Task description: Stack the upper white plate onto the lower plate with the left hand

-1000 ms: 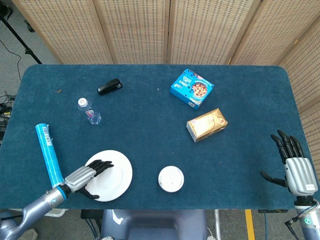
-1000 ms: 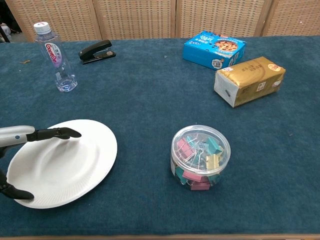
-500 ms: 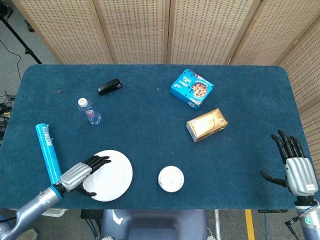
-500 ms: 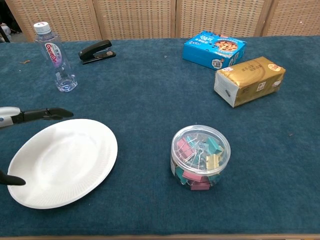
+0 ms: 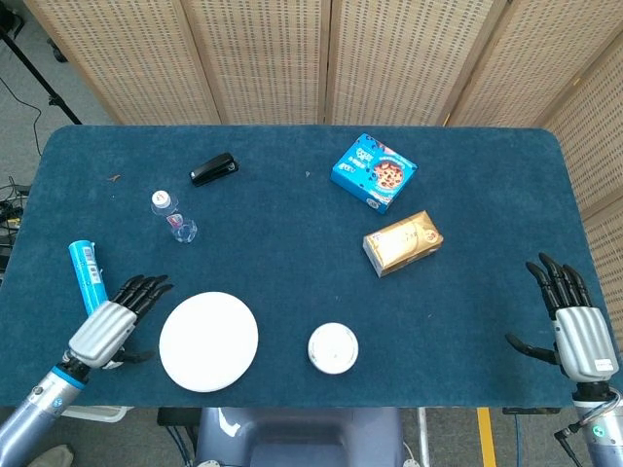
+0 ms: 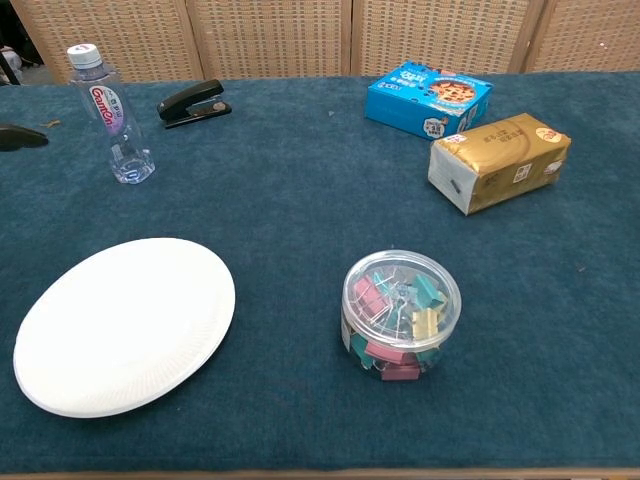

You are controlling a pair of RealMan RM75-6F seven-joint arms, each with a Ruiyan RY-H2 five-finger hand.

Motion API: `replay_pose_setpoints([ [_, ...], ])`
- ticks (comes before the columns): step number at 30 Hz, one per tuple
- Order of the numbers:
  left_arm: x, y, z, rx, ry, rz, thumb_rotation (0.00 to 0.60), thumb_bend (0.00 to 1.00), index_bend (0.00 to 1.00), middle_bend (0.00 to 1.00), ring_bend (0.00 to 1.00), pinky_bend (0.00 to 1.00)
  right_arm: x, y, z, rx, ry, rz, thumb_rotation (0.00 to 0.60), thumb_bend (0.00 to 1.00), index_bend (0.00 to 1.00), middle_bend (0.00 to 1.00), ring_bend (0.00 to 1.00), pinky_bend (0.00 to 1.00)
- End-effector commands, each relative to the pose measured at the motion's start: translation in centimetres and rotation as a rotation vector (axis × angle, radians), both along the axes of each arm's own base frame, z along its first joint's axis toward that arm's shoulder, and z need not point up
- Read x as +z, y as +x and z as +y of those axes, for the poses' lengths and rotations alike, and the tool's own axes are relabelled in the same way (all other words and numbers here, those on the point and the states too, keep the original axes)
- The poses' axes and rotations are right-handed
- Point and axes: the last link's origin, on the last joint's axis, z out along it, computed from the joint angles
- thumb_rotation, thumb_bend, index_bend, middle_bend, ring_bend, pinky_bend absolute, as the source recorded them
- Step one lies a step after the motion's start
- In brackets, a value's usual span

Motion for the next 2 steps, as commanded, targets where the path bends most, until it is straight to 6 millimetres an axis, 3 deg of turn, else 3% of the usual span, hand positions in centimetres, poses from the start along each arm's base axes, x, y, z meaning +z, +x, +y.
replay_pose_setpoints([
  [1, 1.52, -0.84, -0.61, 0.06, 0.099, 0.036, 0.6, 0.0, 0.0, 0.0, 0.0, 0.0, 0.03, 0.04, 0.04, 0.005, 0.0, -0.002, 0.6, 0.0, 0.0, 0.0, 0.0, 0.0],
  [2, 1.8, -1.06, -0.77, 0.075, 0.123, 0.052, 0.6, 0.0, 0.0, 0.0, 0.0, 0.0, 0.05, 0.05, 0.07, 0.007, -0.001, -0.002, 0.6, 0.0, 0.0, 0.0, 0.0, 0.0],
])
